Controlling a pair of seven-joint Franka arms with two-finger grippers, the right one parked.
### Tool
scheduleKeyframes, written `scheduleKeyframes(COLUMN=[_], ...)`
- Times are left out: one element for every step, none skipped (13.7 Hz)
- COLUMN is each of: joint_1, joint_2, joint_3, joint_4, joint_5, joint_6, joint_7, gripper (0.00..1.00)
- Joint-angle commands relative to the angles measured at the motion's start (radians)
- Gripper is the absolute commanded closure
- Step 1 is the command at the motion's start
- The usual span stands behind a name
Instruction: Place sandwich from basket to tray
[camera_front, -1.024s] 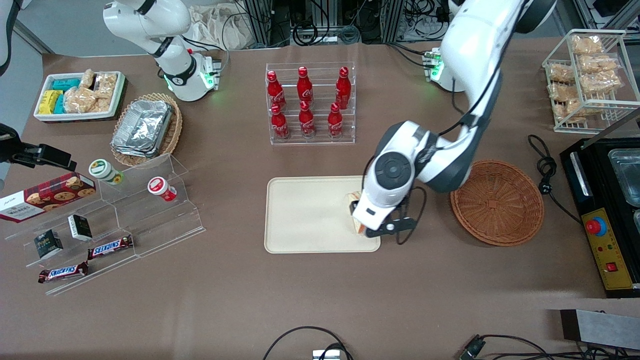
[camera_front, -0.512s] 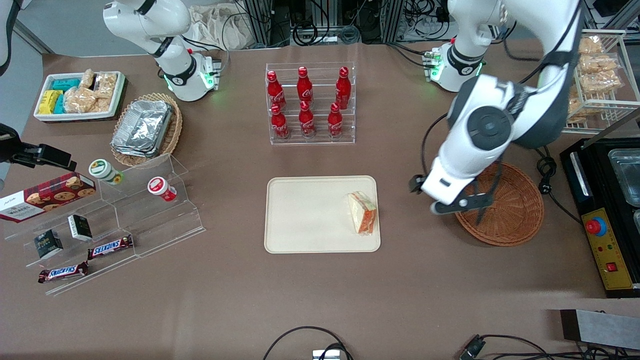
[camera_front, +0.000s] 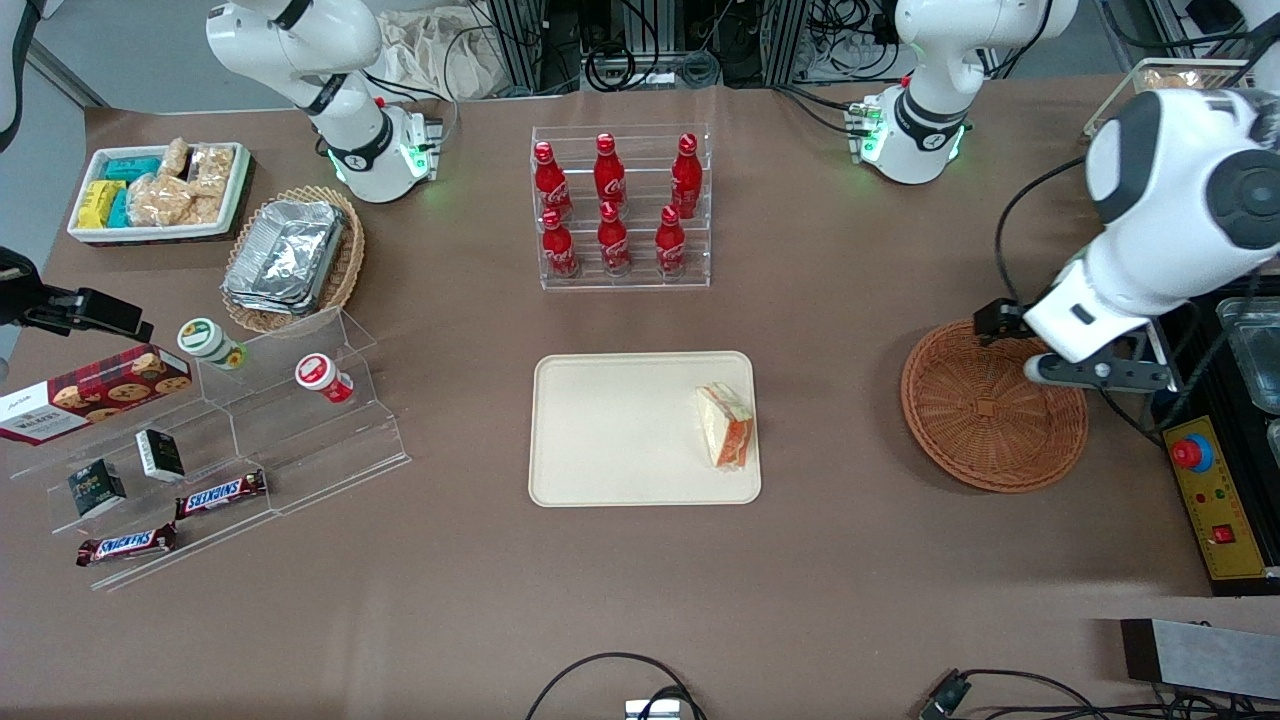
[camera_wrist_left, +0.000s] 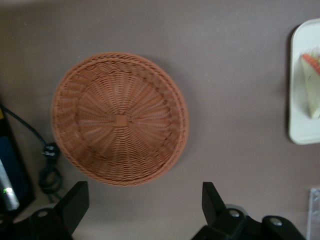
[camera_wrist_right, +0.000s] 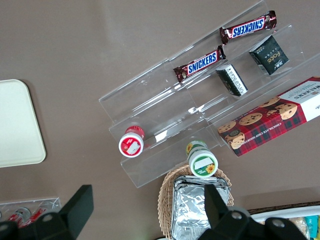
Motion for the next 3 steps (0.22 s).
scheduleKeyframes(joint_1=[0.016, 0.028, 0.029], joint_2=[0.037, 0.08, 0.125], joint_3=[-0.012, -0.012, -0.012], joint_4=[0.085, 0.159, 0.234], joint_5=[-0.01, -0.007, -0.008], joint_6=[-0.089, -0.15, -0.201], joint_7=[0.07, 0.073, 0.073], gripper=[0.0, 0.0, 0.0])
